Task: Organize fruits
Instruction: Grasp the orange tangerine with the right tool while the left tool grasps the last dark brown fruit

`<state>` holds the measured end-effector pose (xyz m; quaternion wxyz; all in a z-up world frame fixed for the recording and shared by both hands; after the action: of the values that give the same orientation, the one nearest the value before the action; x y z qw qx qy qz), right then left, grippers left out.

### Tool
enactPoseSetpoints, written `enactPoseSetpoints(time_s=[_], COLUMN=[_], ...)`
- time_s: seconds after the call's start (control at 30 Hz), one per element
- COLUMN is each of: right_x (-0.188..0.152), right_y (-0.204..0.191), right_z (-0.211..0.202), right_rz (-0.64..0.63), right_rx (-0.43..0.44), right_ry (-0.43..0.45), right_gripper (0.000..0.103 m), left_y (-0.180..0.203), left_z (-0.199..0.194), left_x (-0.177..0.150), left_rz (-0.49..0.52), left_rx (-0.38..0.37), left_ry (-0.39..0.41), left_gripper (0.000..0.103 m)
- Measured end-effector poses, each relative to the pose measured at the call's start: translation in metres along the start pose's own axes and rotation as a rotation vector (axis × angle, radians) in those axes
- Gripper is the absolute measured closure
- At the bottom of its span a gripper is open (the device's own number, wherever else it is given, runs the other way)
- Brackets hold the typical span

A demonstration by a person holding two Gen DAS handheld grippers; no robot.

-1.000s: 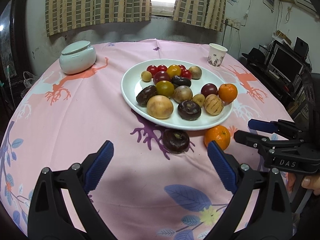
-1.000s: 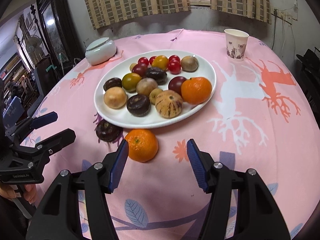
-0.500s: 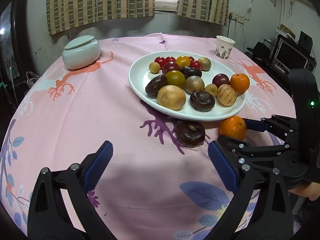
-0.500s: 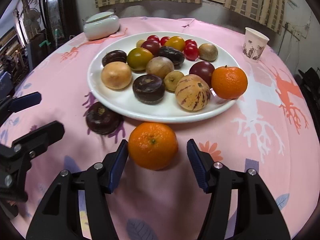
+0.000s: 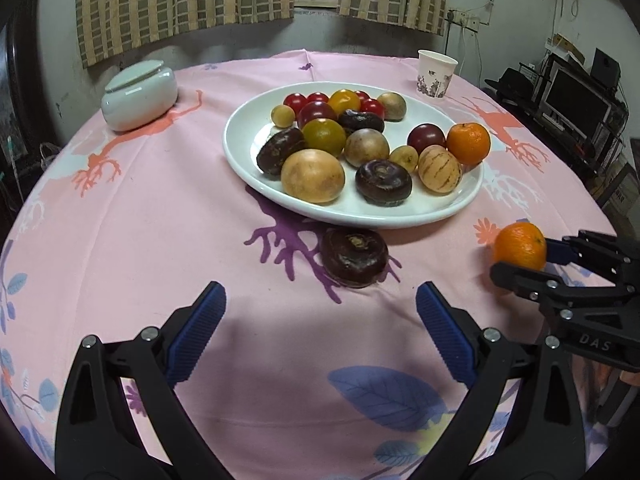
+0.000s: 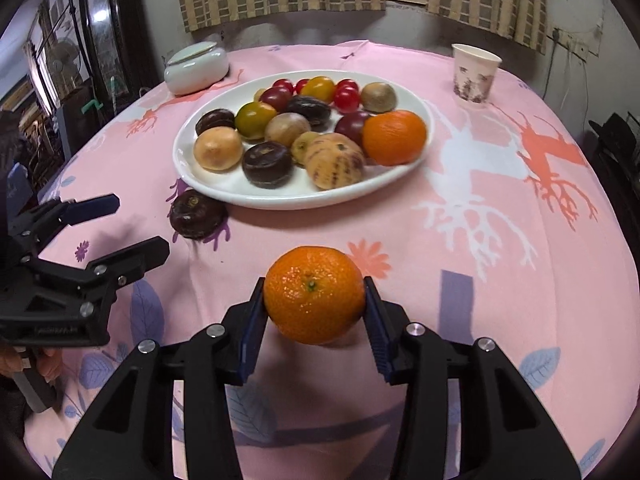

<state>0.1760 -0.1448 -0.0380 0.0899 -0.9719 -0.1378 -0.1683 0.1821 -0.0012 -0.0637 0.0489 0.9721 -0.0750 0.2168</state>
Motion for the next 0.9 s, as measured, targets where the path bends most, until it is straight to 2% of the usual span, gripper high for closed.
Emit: enactPoseSetpoints(time_s=[0.13,0.3,0.33,0.47,0.53,0.9], right_x=[0.0,0.0,0.0,0.001,0.001,0.001], right_y=[0.001,-0.002,-0.002,-0.002,-0.002,-0.006], right_z=[-0.006,-0.013,-0.013,-0.015,-0.016,-0.024], right_rz=[0.004,-0.013,-0.011,-0.009,-0.013,-0.019], right_rx=[0.033,0.046,0.046,0.048,0.045,0.055], right_ry=[0.012,0.028,0.027,0.03,0.033,0.052], right_gripper=[0.057,0.057,0.057,0.057,0.057,0.057], left_y=[0.003,0.005,0.007,0.021,0.021,0.026], left_z=[0.01,0.018,0.019,0.03,0.028,-0.01], left_x=[0.004,0.012,0.014,0.016,0.015,-0.005], left_rz=[-0.004,-0.035,-0.027,0.033,0.023,0.043], left_rx=[0.018,-0.004,-0.005,-0.029,-0.014,-0.036], left_ry=[-0.018,-0.025,-0.026,-0.06,-0.031,-0.019], left_gripper=[0.005,0.007,0.013,0.054,0.06,0.06])
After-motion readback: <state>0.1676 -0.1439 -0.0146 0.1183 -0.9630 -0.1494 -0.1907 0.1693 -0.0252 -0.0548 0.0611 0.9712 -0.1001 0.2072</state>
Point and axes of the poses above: each gripper's, at about its wrist camera, not at the fingertips, and z roughly the way its jaws point, y to its right, x to its top, the point moved 6 cm from there along z, roughly the way its jaws point, and after that the axes turned 15 degrees about -y, right-handed, at the moved point
